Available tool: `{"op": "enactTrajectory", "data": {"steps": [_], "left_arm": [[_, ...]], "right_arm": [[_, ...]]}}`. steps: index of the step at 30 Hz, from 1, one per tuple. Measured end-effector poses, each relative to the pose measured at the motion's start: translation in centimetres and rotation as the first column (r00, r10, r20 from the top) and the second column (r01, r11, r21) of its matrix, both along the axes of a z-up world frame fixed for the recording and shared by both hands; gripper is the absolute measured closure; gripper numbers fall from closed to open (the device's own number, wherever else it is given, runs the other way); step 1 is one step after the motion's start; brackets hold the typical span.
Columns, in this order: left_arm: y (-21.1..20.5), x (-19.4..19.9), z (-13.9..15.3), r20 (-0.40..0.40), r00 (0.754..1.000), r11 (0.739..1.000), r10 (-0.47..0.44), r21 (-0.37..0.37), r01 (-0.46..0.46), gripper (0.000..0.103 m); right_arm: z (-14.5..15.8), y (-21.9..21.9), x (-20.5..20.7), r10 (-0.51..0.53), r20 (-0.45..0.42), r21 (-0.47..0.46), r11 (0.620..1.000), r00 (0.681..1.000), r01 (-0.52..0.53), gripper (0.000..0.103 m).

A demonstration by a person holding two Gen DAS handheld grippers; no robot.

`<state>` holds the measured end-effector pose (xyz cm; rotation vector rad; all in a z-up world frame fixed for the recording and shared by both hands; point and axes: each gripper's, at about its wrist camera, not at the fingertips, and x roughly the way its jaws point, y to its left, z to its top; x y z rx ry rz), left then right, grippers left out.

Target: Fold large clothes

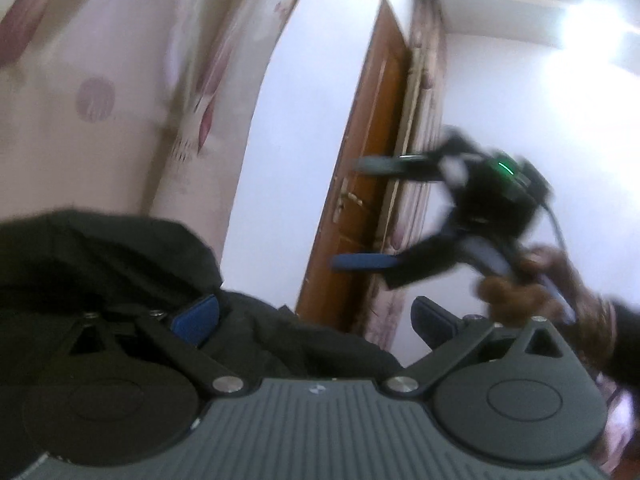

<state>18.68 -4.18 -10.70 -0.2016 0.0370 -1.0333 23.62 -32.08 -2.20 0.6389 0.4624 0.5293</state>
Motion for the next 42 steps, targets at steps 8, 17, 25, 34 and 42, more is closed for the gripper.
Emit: {"op": "enactTrajectory", "data": {"steps": [8, 17, 25, 34, 42], "left_arm": [[-0.3, -3.2, -0.3, 0.041, 0.995, 0.995, 0.090, -0.037, -0.089, 0.002], [2.8, -8.4, 3.0, 0.075, 0.966, 0.966, 0.249, -0.096, -0.241, 0.000], [0.2, -1.8, -0.3, -0.198, 0.962, 0.981, 0.186, 0.091, -0.171, 0.000], [0.7, -2.5, -1.5, -0.157, 0.984, 0.996, 0.085, -0.009, -0.087, 0.000], [0.9, -3.0, -2.1, -0.132, 0.987, 0.995, 0.091, -0.022, -0.095, 0.000]], "right_arm": [[-3.5, 8.3, 7.0, 0.136, -0.172, -0.296, 0.937, 0.976, -0.183, 0.038], [-1.7, 8.2, 2.2, 0.097, 0.032, -0.358, 0.930, 0.995, -0.079, 0.090], [-7.6, -1.9, -3.0, -0.159, -0.065, 0.019, 0.987, 0.985, 0.160, 0.092], [-4.5, 1.3, 0.7, -0.103, -0.146, -0.179, 0.981, 0.984, 0.076, 0.000], [-3.9, 8.6, 5.2, -0.045, -0.255, -0.308, 0.951, 0.966, -0.038, 0.000]]}}
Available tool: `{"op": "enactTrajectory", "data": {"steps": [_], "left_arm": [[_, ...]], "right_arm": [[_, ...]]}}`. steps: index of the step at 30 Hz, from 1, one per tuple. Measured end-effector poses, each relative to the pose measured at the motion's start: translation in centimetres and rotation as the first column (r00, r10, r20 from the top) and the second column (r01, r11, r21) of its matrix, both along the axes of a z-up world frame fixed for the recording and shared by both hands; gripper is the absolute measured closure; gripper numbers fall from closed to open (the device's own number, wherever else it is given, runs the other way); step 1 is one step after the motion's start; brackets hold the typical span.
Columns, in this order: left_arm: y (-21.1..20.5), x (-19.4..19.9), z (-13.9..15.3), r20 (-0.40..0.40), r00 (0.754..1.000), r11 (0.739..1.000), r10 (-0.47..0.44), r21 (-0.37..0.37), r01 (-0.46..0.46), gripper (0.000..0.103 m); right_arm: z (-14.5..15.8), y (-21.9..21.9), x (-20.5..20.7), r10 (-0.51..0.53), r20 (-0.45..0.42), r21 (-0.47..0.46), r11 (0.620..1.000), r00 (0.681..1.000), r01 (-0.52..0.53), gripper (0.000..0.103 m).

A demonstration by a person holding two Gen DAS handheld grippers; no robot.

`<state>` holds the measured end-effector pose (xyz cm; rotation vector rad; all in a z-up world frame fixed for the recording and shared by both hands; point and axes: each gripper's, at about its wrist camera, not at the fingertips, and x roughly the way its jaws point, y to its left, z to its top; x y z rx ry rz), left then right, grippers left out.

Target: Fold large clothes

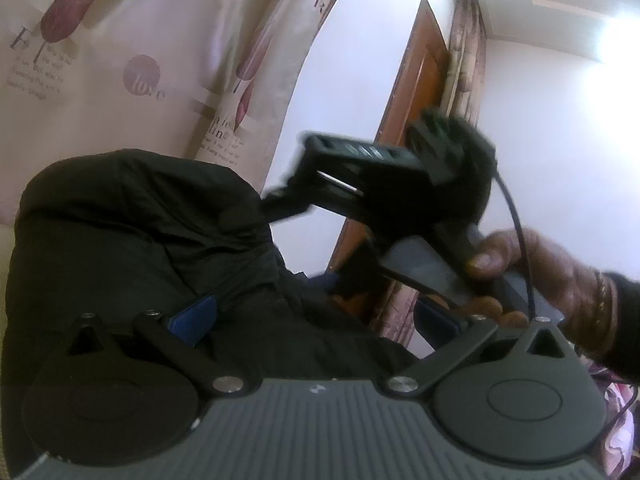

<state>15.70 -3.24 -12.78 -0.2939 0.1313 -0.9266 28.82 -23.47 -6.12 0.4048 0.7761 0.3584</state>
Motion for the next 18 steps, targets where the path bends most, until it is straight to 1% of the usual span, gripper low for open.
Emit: {"op": "enactTrajectory", "data": {"steps": [2, 3, 4, 5, 7, 9, 11, 13, 14, 16, 18], "left_arm": [[0.0, -0.3, -0.2, 0.006, 1.000, 1.000, 0.007, 0.000, -0.007, 0.000], [0.2, -0.4, -0.3, 0.004, 1.000, 1.000, 0.016, -0.004, -0.016, 0.000], [0.3, -0.5, -0.3, 0.000, 1.000, 1.000, 0.019, -0.009, -0.019, 0.000], [0.5, -0.6, -0.2, -0.015, 1.000, 1.000, 0.009, -0.010, -0.009, 0.000], [1.1, -1.1, 0.0, -0.035, 0.999, 1.000, 0.000, -0.017, 0.000, 0.000], [2.3, -2.2, 0.4, -0.048, 0.999, 1.000, 0.017, -0.025, -0.019, 0.000], [3.8, -3.5, 1.0, -0.027, 0.997, 0.997, 0.071, 0.002, -0.071, 0.000], [5.7, -4.3, 1.3, -0.016, 0.991, 0.991, 0.130, -0.017, -0.130, 0.000], [6.7, -4.5, 1.5, -0.027, 0.987, 0.986, 0.161, -0.025, -0.162, 0.000], [8.0, -4.4, 1.9, -0.060, 0.976, 0.978, 0.208, -0.021, -0.210, 0.000], [8.5, -3.8, 2.2, -0.091, 0.962, 0.966, 0.257, 0.011, -0.257, 0.000]], "right_arm": [[0.5, 2.2, 0.0, 0.028, 0.037, -0.093, 0.995, 0.999, -0.025, 0.002], [0.4, 3.0, 0.0, 0.041, 0.058, -0.138, 0.990, 0.997, -0.033, 0.010], [0.1, 3.6, 0.2, 0.050, 0.067, -0.190, 0.981, 0.996, -0.037, 0.048], [-0.1, 3.5, 0.5, 0.065, 0.068, -0.201, 0.978, 0.996, -0.050, 0.055], [-0.7, 2.8, 0.9, 0.083, 0.091, -0.200, 0.978, 0.992, -0.063, 0.060], [-0.9, 2.2, 1.0, 0.095, 0.104, -0.198, 0.977, 0.990, -0.073, 0.064], [-0.5, 2.3, 0.6, 0.113, 0.124, -0.205, 0.975, 0.986, -0.085, 0.072], [0.5, 2.2, 0.0, 0.132, 0.154, -0.166, 0.981, 0.979, -0.106, 0.077], [1.1, 2.1, -0.2, 0.135, 0.172, -0.149, 0.983, 0.976, -0.110, 0.078], [1.7, 2.2, -0.4, 0.146, 0.186, -0.143, 0.982, 0.972, -0.121, 0.079], [2.0, 2.3, -0.9, 0.149, 0.196, -0.158, 0.980, 0.969, -0.119, 0.080]]}}
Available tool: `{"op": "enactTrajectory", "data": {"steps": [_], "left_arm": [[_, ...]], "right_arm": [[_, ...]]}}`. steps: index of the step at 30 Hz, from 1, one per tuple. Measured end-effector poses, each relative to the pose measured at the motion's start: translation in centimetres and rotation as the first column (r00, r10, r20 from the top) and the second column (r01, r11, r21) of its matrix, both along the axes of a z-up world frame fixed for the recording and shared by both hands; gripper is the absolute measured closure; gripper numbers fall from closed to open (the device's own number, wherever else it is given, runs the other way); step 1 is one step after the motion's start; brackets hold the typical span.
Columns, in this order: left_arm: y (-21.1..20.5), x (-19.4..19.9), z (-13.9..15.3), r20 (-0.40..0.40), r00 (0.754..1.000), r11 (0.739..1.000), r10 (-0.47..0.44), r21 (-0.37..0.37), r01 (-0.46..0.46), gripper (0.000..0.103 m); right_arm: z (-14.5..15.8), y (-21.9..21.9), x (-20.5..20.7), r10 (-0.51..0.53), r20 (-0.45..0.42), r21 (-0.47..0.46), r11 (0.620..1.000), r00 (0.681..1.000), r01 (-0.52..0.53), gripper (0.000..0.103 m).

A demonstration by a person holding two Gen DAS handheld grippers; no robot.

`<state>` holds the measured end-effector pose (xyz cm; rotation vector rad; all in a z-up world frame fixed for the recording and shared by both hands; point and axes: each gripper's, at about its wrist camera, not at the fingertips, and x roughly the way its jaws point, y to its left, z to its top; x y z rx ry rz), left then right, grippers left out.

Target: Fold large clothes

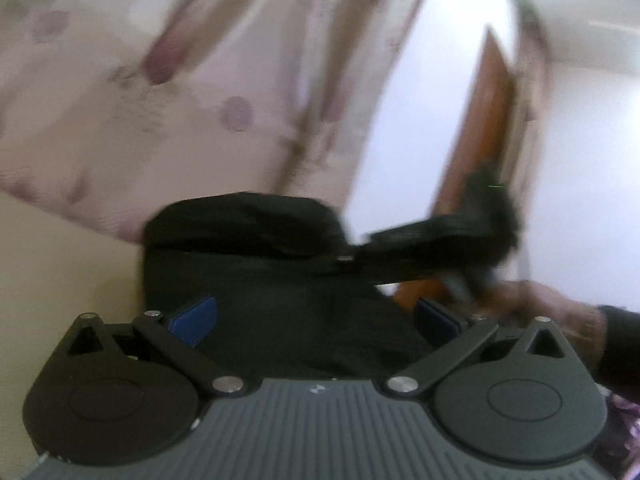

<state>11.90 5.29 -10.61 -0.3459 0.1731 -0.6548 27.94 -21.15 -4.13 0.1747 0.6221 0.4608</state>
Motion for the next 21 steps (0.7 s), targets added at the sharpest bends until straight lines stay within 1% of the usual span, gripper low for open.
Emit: {"op": "enactTrajectory", "data": {"steps": [2, 4, 6, 9, 10, 13, 15, 16, 19, 21], "left_arm": [[0.0, 0.8, 0.3, -0.020, 0.999, 0.999, 0.029, 0.026, -0.029, 0.000], [-0.7, 1.7, 1.1, -0.021, 0.999, 0.997, 0.046, 0.068, -0.045, 0.000], [-1.9, 2.5, 1.8, -0.013, 0.999, 0.991, 0.051, 0.121, -0.049, 0.000], [-4.4, 4.5, 1.8, -0.058, 0.997, 0.972, 0.060, 0.231, -0.045, 0.000], [-4.7, 5.0, 1.8, -0.066, 0.996, 0.975, 0.052, 0.221, -0.036, 0.000], [-5.3, 5.9, 1.9, -0.106, 0.994, 0.989, 0.002, 0.150, 0.014, 0.000], [-6.1, 6.0, 2.4, -0.122, 0.987, 0.989, -0.107, 0.089, 0.118, 0.000], [-6.8, 5.9, 2.7, -0.106, 0.983, 0.984, -0.147, 0.089, 0.157, 0.000], [-9.7, 5.6, 3.0, -0.032, 0.980, 0.957, -0.199, 0.207, 0.201, 0.000], [-11.1, 5.6, 3.0, -0.018, 0.966, 0.941, -0.258, 0.223, 0.256, 0.000]], "right_arm": [[0.2, -0.4, -0.5, 0.011, 0.015, 0.010, 1.000, 1.000, -0.012, 0.081], [0.4, -1.1, -1.1, 0.006, 0.024, 0.014, 1.000, 1.000, -0.006, 0.082], [0.5, -1.9, -1.5, 0.004, 0.024, 0.026, 1.000, 1.000, -0.004, 0.083], [0.4, -3.3, -2.0, -0.007, 0.024, 0.029, 1.000, 1.000, 0.006, 0.083], [0.2, -3.8, -2.1, -0.010, 0.022, 0.035, 0.999, 1.000, 0.009, 0.083], [-0.5, -5.4, -2.3, -0.032, 0.007, 0.082, 0.996, 0.999, 0.031, 0.083], [-1.0, -6.3, -2.6, -0.041, 0.008, 0.115, 0.993, 0.999, 0.040, 0.083], [-1.2, -6.8, -2.7, -0.048, 0.004, 0.132, 0.990, 0.999, 0.047, 0.083], [-2.0, -8.3, -3.2, -0.072, -0.002, 0.174, 0.982, 0.997, 0.072, 0.083], [-2.1, -9.3, -3.8, -0.084, -0.003, 0.200, 0.976, 0.996, 0.083, 0.083]]}}
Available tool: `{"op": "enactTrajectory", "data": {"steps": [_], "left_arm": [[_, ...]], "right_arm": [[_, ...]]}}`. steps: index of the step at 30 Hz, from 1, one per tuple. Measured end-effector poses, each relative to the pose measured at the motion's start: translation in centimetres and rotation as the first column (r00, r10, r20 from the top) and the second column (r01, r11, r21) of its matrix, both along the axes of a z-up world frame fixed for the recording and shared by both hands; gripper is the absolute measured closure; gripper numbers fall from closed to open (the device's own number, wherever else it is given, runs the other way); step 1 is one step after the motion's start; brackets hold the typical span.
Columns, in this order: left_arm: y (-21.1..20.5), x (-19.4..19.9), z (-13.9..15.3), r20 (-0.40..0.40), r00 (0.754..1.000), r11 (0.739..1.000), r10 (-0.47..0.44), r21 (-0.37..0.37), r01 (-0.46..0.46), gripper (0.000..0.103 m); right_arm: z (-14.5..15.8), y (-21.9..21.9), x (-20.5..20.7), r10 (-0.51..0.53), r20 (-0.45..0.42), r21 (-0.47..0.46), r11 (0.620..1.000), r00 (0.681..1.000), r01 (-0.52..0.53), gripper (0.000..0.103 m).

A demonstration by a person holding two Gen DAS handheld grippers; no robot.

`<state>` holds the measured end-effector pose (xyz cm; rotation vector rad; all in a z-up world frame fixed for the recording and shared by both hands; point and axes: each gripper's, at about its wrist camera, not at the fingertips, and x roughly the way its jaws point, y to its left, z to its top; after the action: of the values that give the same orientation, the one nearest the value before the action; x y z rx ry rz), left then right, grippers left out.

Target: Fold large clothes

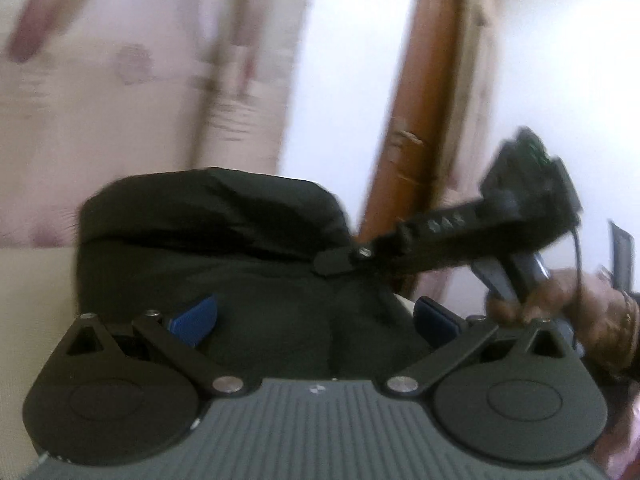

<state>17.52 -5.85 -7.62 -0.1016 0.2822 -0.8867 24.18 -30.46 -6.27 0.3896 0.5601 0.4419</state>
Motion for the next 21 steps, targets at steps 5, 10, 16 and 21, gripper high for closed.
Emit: {"op": "enactTrajectory", "data": {"steps": [5, 10, 16, 21], "left_arm": [[-3.9, 0.3, 0.7, -0.008, 0.993, 0.993, -0.120, 0.001, 0.120, 0.000], [-8.8, 2.2, -0.3, -0.119, 0.977, 0.984, -0.177, -0.006, 0.177, 0.000], [-8.3, 1.9, -1.6, -0.098, 0.970, 0.970, -0.225, -0.122, 0.213, 0.000], [-4.3, 0.2, -0.4, -0.048, 0.985, 0.969, -0.164, -0.196, 0.152, 0.000]], "right_arm": [[1.2, -2.4, -1.7, -0.013, 0.028, 0.057, 0.998, 1.000, 0.012, 0.087], [1.1, -6.6, -2.9, -0.099, 0.060, 0.108, 0.990, 0.993, 0.093, 0.096], [-1.7, -11.1, -4.9, -0.228, 0.055, 0.009, 0.974, 0.972, 0.228, 0.094], [-4.3, -8.8, -4.0, -0.229, 0.111, -0.250, 0.935, 0.967, 0.250, 0.094]]}}
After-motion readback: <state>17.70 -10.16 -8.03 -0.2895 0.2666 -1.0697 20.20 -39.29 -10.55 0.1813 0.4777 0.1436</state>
